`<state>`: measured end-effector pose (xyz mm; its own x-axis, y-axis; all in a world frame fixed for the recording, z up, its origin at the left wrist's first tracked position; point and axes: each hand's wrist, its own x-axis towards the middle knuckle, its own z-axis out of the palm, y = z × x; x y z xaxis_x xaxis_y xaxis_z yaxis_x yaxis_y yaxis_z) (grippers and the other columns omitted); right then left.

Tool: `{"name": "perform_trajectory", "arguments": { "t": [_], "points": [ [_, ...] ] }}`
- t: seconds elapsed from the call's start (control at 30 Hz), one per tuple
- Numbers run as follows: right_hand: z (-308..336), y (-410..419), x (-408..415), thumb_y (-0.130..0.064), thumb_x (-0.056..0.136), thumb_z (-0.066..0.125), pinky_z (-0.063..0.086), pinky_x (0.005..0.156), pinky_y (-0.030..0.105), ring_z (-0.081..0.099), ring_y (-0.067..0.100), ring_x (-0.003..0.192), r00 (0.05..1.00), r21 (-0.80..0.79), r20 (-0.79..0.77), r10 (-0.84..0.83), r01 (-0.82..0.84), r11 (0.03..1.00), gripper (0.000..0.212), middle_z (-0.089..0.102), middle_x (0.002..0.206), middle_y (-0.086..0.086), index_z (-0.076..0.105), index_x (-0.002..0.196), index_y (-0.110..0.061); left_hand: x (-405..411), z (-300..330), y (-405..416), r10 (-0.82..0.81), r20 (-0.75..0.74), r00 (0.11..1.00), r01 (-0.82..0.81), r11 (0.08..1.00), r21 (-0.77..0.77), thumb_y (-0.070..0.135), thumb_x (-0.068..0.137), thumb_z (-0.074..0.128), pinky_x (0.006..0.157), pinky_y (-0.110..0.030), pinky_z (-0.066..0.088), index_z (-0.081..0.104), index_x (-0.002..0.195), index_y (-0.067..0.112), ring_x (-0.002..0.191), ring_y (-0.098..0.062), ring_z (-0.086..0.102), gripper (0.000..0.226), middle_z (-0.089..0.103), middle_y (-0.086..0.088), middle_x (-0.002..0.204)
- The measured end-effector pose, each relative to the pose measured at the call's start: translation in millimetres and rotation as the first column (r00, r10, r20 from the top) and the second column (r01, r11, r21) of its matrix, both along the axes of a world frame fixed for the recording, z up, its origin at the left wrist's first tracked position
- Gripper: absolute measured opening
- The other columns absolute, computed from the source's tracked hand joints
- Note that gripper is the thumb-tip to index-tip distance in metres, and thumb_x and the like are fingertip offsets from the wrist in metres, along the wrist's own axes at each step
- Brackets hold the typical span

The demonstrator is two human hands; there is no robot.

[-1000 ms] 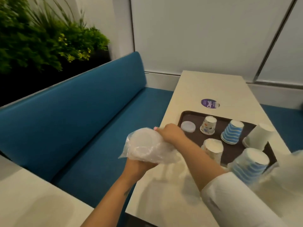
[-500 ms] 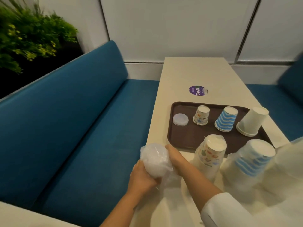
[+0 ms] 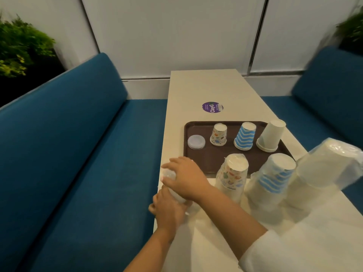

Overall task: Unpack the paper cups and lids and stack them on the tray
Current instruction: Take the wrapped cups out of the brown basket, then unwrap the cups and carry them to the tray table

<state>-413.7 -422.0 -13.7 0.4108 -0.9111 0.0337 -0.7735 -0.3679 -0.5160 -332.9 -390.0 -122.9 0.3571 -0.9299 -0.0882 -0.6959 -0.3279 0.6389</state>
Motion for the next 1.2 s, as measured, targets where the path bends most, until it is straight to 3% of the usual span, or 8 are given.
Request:
{"name": "perform_trajectory", "arguments": {
  "t": [0.1, 0.2, 0.3, 0.47, 0.63, 0.83, 1.0, 1.2],
  "points": [
    [-25, 3, -6, -0.033, 0.098, 0.044, 0.008, 0.116, 0.054, 0.008, 0.021, 0.146, 0.973, -0.042, -0.226, 0.038, -0.049, 0.998, 0.050, 0.018, 0.158, -0.003, 0.029, 0.146, -0.032, 3, 1, 0, -0.078, -0.003, 0.997, 0.078, 0.997, -0.002, 0.052, 0.073, 0.045, 0.089, -0.045, 0.044, 0.047, 0.122, 0.025, 0.105, -0.018, 0.052, 0.055, 0.057, 0.008, 0.109],
    [-30, 5, -11, -0.035, 0.097, 0.047, 0.000, 0.116, 0.056, 0.001, 0.020, 0.148, 0.975, -0.044, -0.216, 0.049, -0.060, 0.997, 0.056, 0.011, 0.160, -0.003, 0.024, 0.148, -0.034, 16, 6, 1, -0.142, -0.109, 0.984, 0.145, 0.989, 0.020, 0.071, 0.051, 0.051, 0.091, -0.045, 0.041, 0.037, 0.134, 0.032, 0.111, -0.018, 0.052, 0.094, 0.056, 0.011, 0.119],
    [-22, 4, -12, -0.046, 0.092, 0.053, -0.007, 0.114, 0.059, 0.002, 0.021, 0.148, 0.976, -0.023, -0.212, 0.049, -0.055, 0.998, 0.064, 0.013, 0.160, -0.003, 0.023, 0.148, -0.036, 26, 9, 3, -0.213, -0.086, 0.973, 0.218, 0.975, 0.048, 0.063, 0.054, 0.078, 0.105, -0.046, 0.029, 0.014, 0.149, 0.032, 0.138, -0.021, 0.029, 0.119, 0.027, 0.007, 0.151],
    [-9, 4, -12, -0.062, 0.085, 0.052, -0.010, 0.114, 0.059, 0.004, 0.022, 0.148, 0.987, -0.053, -0.159, 0.021, -0.029, 0.998, 0.073, 0.016, 0.159, -0.003, 0.024, 0.147, -0.037, 34, 21, 2, -0.248, -0.196, 0.949, 0.229, 0.966, -0.116, 0.048, 0.053, 0.089, 0.114, -0.051, 0.015, 0.004, 0.150, 0.036, 0.144, -0.017, 0.022, 0.129, 0.013, 0.009, 0.157],
    [1, 2, -13, -0.065, 0.089, 0.041, -0.004, 0.116, 0.052, 0.006, 0.018, 0.147, 1.000, -0.005, -0.014, 0.013, -0.014, 1.000, 0.067, 0.017, 0.159, -0.004, 0.027, 0.147, -0.036, 42, 33, 1, -0.444, -0.334, 0.831, 0.283, 0.855, -0.434, 0.077, 0.074, 0.052, 0.116, -0.057, 0.019, 0.009, 0.143, 0.058, 0.144, -0.001, 0.017, 0.083, 0.013, 0.033, 0.153],
    [12, 6, -17, -0.059, 0.095, 0.031, 0.007, 0.119, 0.044, 0.015, 0.014, 0.145, 0.993, -0.006, 0.115, -0.030, 0.031, 1.000, 0.059, 0.025, 0.156, -0.004, 0.031, 0.147, -0.030, 35, 71, -3, -0.363, -0.352, 0.863, 0.102, 0.807, -0.581, 0.050, 0.091, 0.035, 0.114, -0.053, 0.028, 0.037, 0.141, 0.035, 0.137, -0.001, 0.034, 0.052, 0.038, 0.027, 0.144],
    [45, 18, -25, -0.051, 0.096, 0.041, 0.033, 0.107, 0.030, 0.039, 0.012, 0.133, 0.953, -0.086, 0.295, -0.066, 0.096, 0.992, 0.054, 0.043, 0.147, -0.005, 0.040, 0.143, -0.024, 23, 114, -14, -0.359, -0.297, 0.885, 0.080, 0.745, -0.662, 0.043, 0.092, 0.038, 0.113, -0.047, 0.032, 0.045, 0.137, 0.025, 0.129, 0.003, 0.041, 0.049, 0.046, 0.023, 0.135],
    [82, 32, -55, -0.031, 0.094, 0.055, 0.049, 0.090, 0.032, 0.059, 0.014, 0.109, 0.874, -0.352, 0.480, -0.068, 0.263, 0.899, 0.037, 0.065, 0.120, -0.002, 0.054, 0.129, -0.019, -10, 154, -16, -0.465, -0.255, 0.848, 0.126, 0.644, -0.755, 0.024, 0.096, 0.047, 0.092, 0.000, 0.034, 0.047, 0.134, 0.017, 0.114, 0.020, 0.044, 0.039, 0.048, 0.015, 0.129]
  ]
}}
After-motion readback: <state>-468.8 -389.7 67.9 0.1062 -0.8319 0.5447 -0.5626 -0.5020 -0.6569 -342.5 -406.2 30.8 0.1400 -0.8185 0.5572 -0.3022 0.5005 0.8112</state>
